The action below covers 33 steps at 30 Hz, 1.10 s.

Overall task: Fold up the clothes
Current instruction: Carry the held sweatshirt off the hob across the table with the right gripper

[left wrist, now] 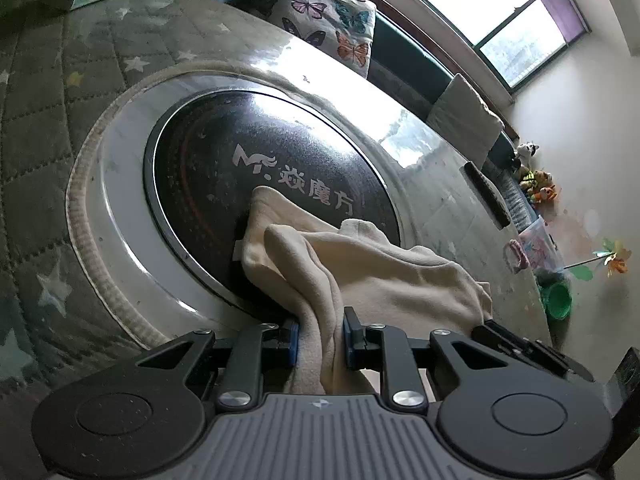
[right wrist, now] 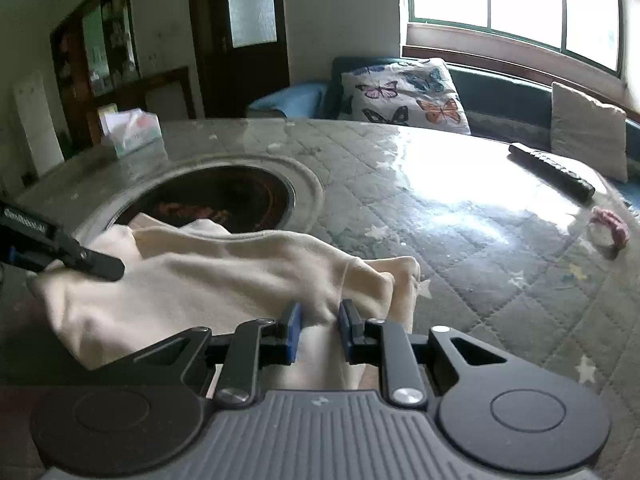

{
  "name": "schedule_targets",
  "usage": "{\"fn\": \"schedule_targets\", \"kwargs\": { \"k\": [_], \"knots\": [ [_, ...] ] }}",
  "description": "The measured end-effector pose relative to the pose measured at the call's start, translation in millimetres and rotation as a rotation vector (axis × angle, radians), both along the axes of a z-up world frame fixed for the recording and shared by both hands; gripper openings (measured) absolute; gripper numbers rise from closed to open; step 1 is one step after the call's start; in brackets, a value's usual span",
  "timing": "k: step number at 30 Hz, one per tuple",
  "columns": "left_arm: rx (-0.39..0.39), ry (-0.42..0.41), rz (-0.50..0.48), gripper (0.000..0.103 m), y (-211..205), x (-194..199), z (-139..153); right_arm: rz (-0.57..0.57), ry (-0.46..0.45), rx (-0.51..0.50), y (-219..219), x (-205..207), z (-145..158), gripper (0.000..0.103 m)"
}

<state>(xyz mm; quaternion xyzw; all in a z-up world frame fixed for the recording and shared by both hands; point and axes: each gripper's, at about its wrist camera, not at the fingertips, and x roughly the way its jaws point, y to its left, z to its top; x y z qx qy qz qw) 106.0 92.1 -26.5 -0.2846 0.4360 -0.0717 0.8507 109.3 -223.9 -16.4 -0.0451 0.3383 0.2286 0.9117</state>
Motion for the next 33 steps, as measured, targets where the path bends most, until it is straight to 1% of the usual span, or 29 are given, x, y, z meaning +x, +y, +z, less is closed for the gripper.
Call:
{"fn": "schedule_targets", "kwargs": {
  "k": [2, 5, 7, 8, 9, 10, 11, 13, 16, 18, 19, 20, 21, 27, 33],
  "knots": [
    [0.009, -0.001, -0.003, 0.022, 0, 0, 0, -0.016, -0.001, 0.027, -4, 1, 3, 0.019],
    [0.023, -0.004, -0.008, 0.022, -2, 0, 1, -0.060, 0.015, 0.086, -15, 6, 7, 0.024],
    [0.031, -0.007, -0.011, 0.022, -3, 1, 2, -0.109, 0.014, 0.077, -21, 12, 5, 0.028],
    [0.035, -0.007, -0.012, 0.022, -3, 1, 2, -0.123, 0.022, 0.081, -23, 15, 4, 0.032],
    [0.038, -0.008, -0.012, 0.022, -4, 1, 2, -0.136, 0.030, 0.086, -26, 19, 2, 0.040],
    [0.041, -0.009, -0.013, 0.022, -4, 1, 3, -0.149, 0.039, 0.091, -29, 22, 0, 0.044],
    [0.044, -0.009, -0.014, 0.022, -5, 1, 3, -0.159, 0.045, 0.097, -31, 25, -2, 0.046],
    [0.050, -0.011, -0.015, 0.022, -6, 2, 3, -0.171, 0.062, 0.113, -34, 29, -7, 0.046],
    [0.062, -0.017, -0.017, 0.022, -7, 2, 5, -0.171, 0.098, 0.165, -36, 34, -12, 0.043],
    [0.071, -0.022, -0.019, 0.022, -9, 2, 7, -0.167, 0.101, 0.182, -35, 34, -13, 0.029],
    [0.074, -0.025, -0.021, 0.022, -10, 2, 8, -0.164, 0.104, 0.191, -35, 34, -14, 0.025],
    [0.079, -0.033, -0.024, 0.022, -11, 3, 11, -0.163, 0.105, 0.201, -34, 33, -13, 0.017],
    [0.085, -0.041, -0.028, 0.022, -13, 3, 14, -0.162, 0.106, 0.212, -33, 32, -12, 0.013],
    [0.120, -0.097, -0.060, 0.020, -27, 9, 35, -0.168, 0.050, 0.230, -41, 17, 7, 0.010],
    [0.138, -0.151, -0.140, 0.019, -65, 27, 50, -0.217, -0.016, 0.209, -64, 4, 28, 0.010]
  ]
}}
